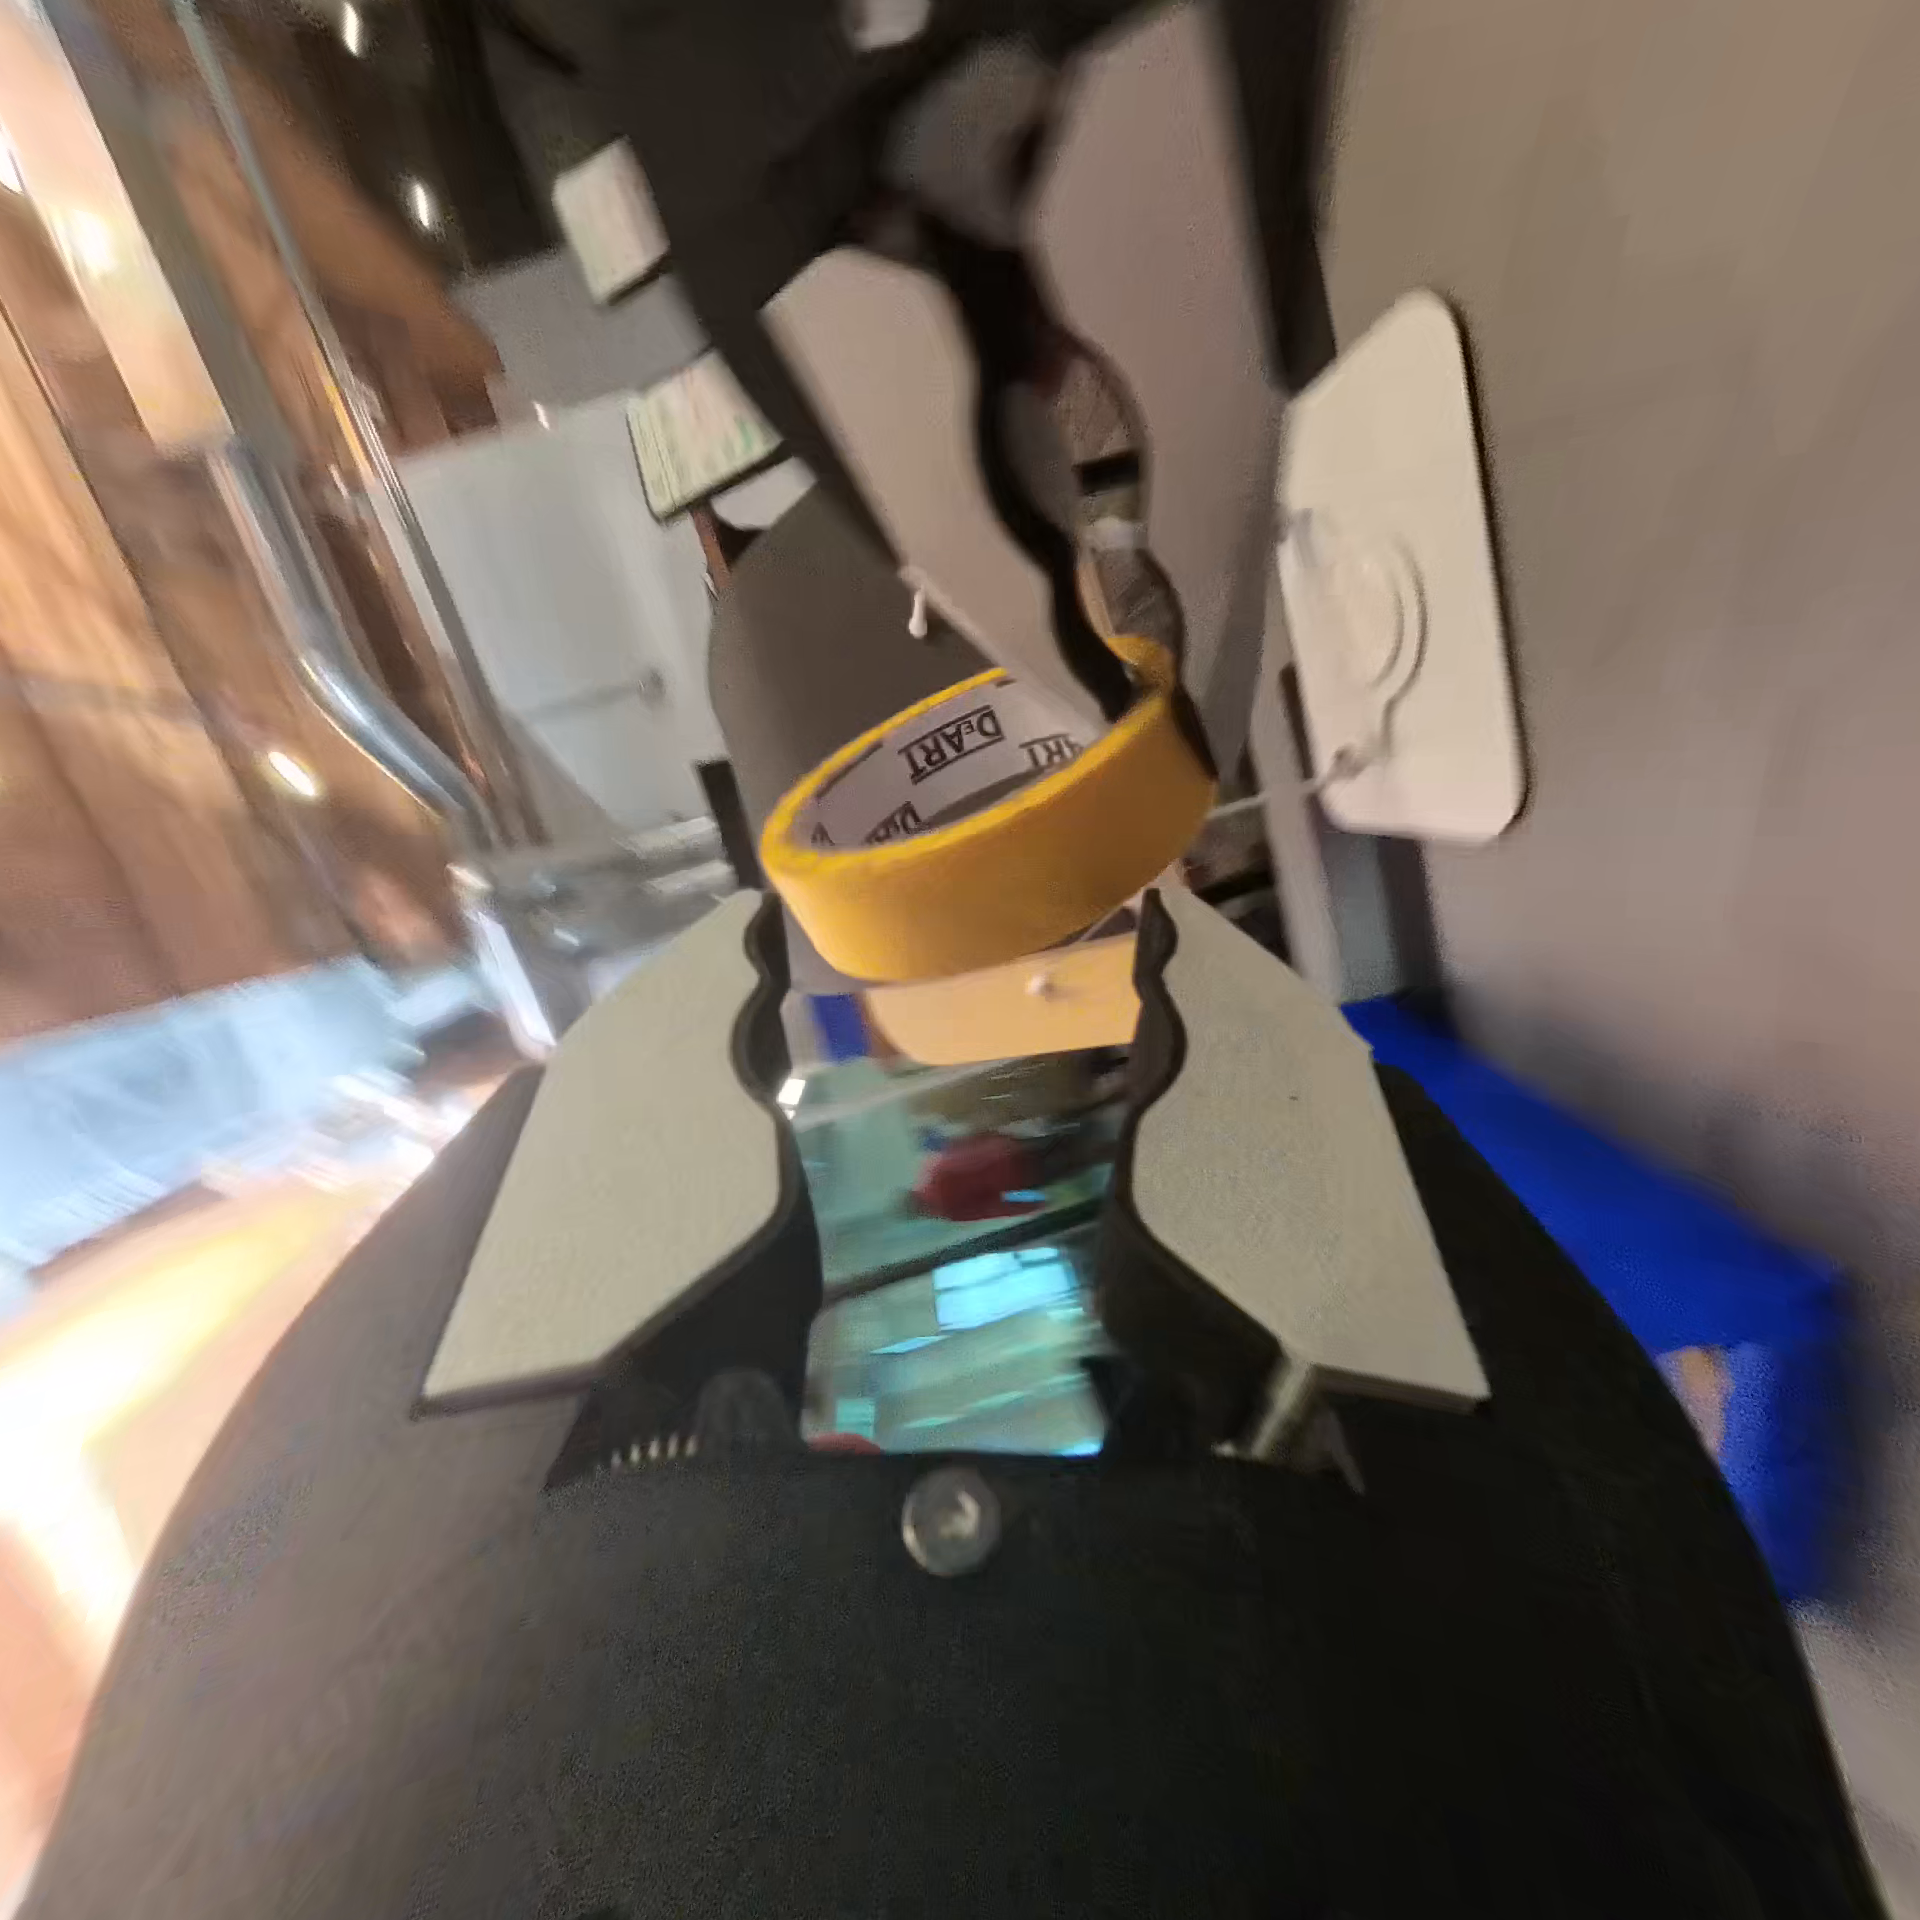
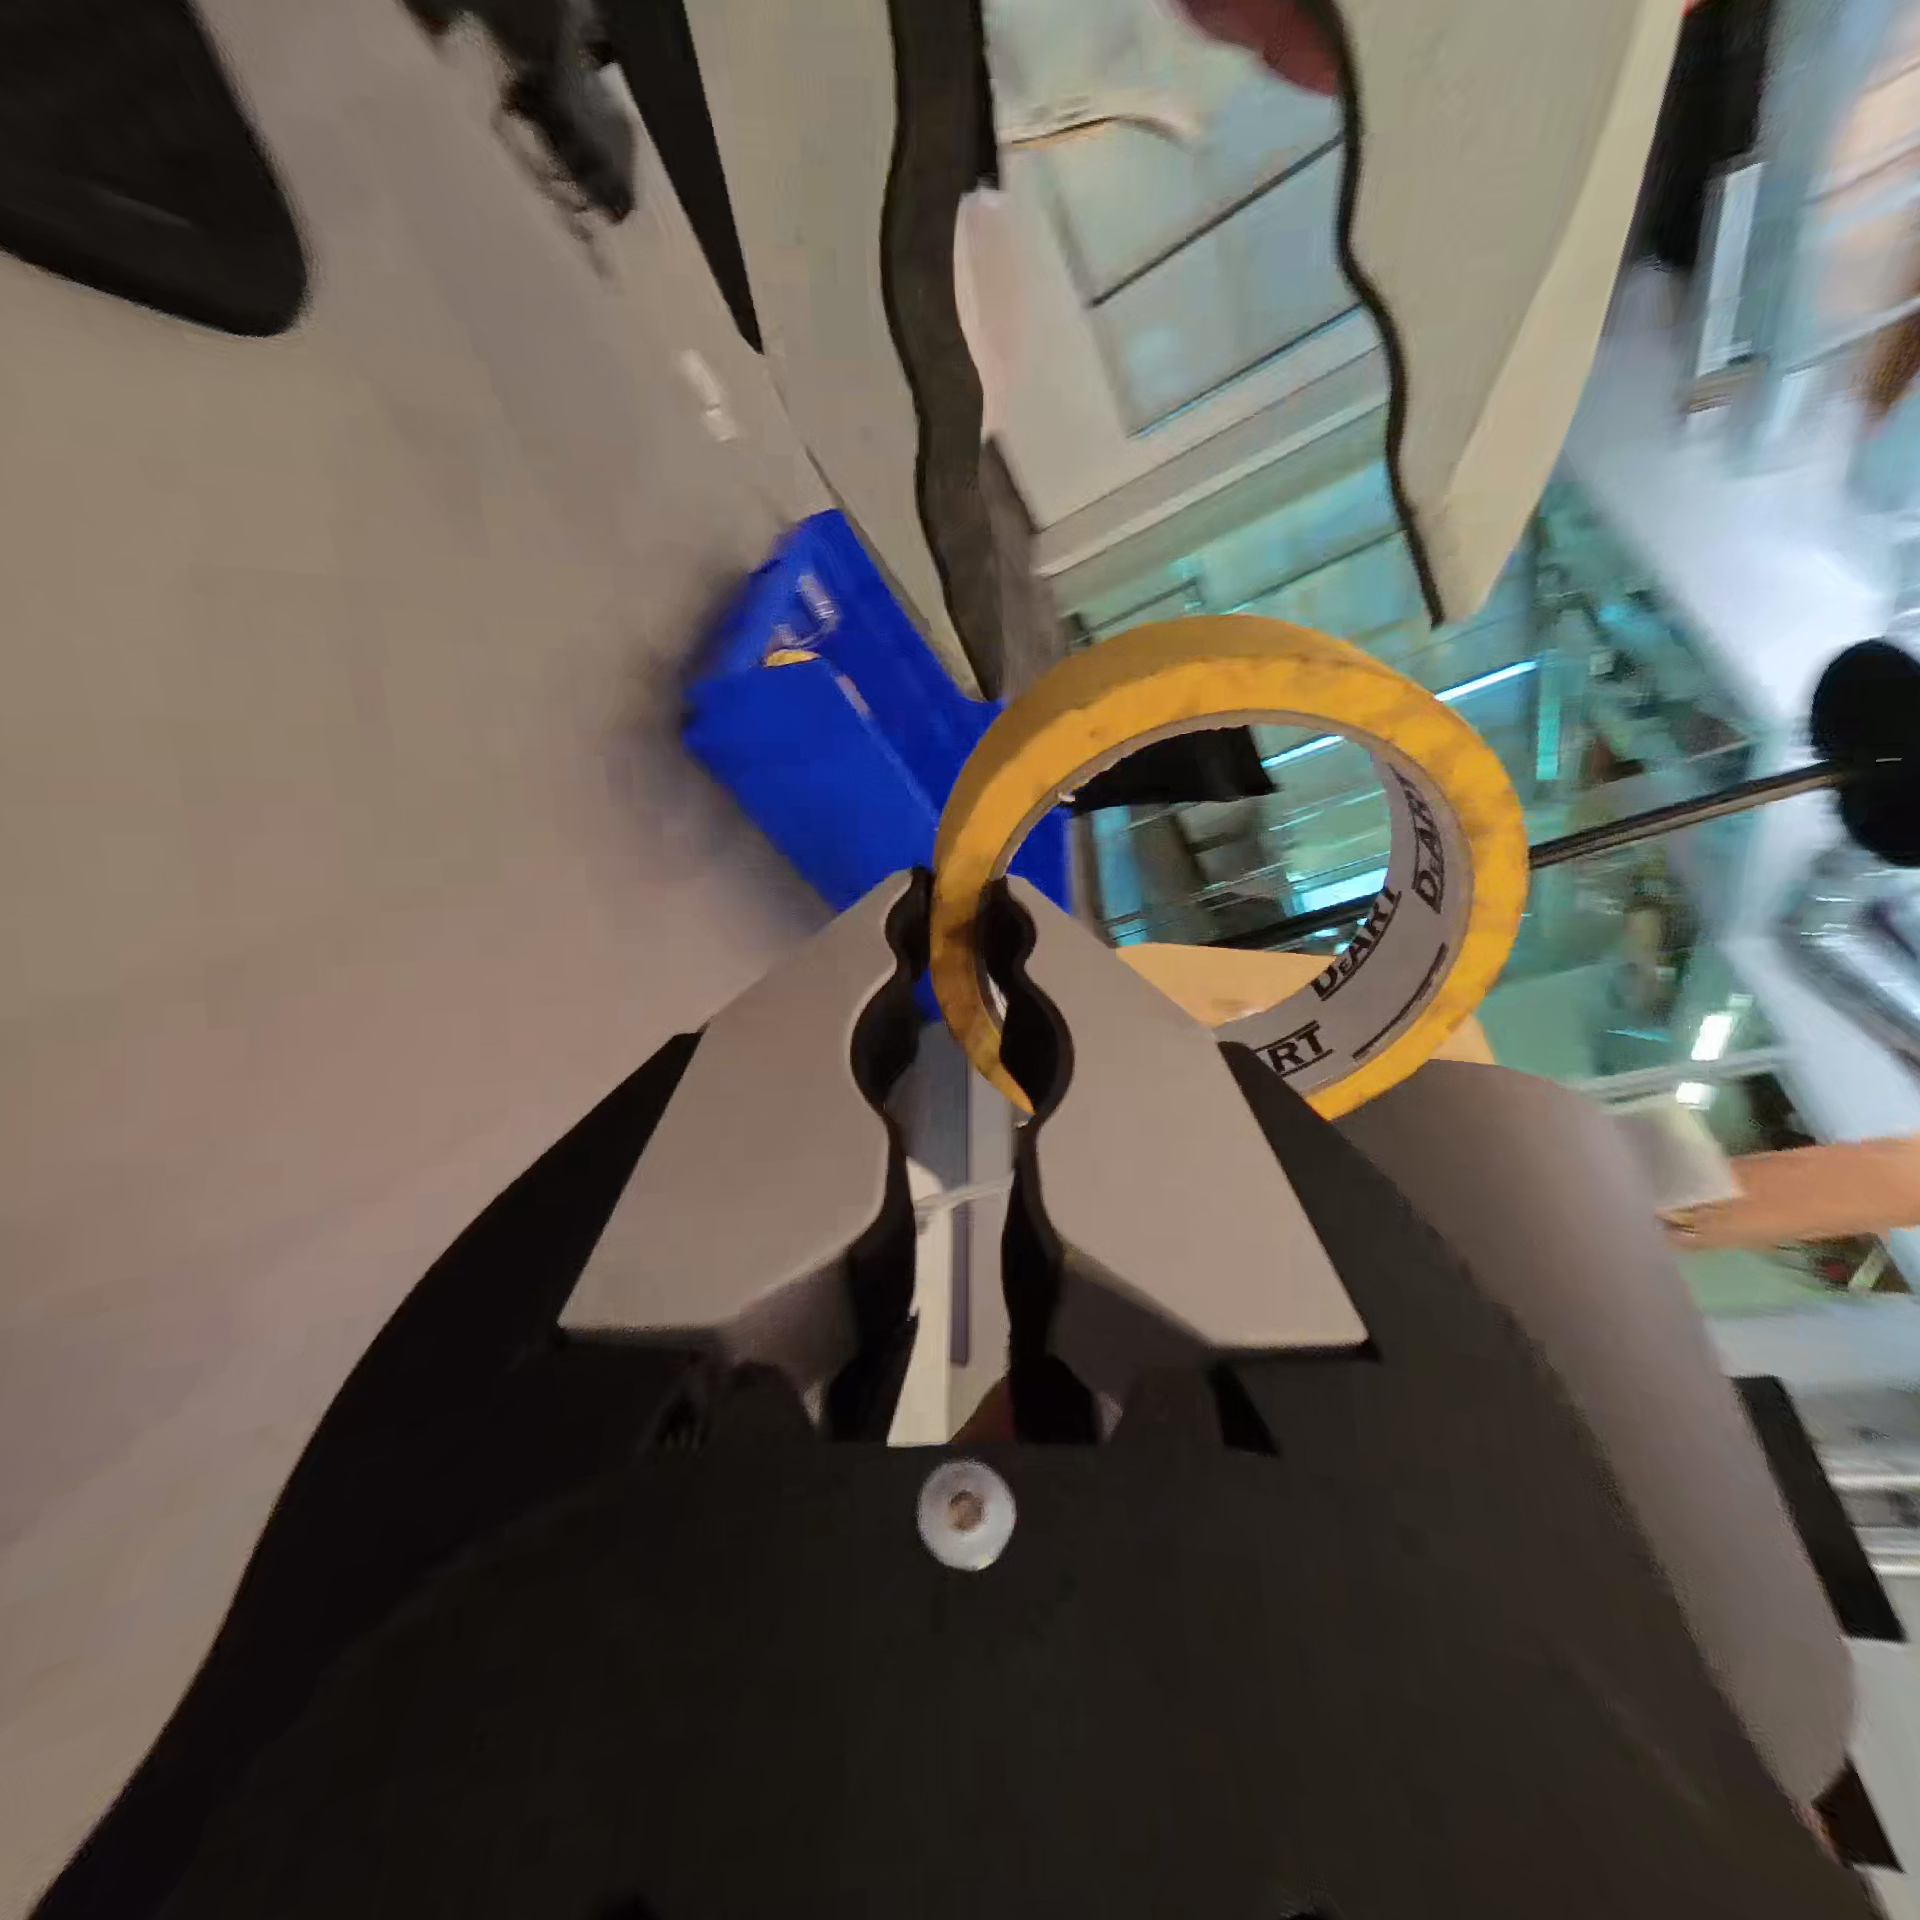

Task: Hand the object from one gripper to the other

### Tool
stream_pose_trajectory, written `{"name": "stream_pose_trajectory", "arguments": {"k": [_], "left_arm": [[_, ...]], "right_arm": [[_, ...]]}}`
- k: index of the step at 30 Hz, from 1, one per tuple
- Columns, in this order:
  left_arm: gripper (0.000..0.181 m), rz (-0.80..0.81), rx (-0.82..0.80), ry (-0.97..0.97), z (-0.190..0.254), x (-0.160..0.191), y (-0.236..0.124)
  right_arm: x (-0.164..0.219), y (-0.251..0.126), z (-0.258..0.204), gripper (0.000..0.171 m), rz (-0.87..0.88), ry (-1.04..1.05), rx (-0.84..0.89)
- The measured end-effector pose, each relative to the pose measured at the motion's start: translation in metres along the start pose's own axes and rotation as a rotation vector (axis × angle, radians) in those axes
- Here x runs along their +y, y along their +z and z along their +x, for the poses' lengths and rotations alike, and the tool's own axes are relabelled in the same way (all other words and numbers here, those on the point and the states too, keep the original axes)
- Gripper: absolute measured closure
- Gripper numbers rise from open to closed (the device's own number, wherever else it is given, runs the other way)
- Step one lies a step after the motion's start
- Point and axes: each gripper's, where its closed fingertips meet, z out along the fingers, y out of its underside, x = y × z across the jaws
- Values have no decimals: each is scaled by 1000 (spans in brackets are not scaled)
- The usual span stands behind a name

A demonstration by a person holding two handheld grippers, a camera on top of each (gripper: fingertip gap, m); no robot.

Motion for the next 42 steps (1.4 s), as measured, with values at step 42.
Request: {"name": "stream_pose_trajectory", "arguments": {"k": [42], "left_arm": [[171,-75,-126,227,1,24,0]], "right_arm": [[-28,-60,79,129,571,937,-79]]}}
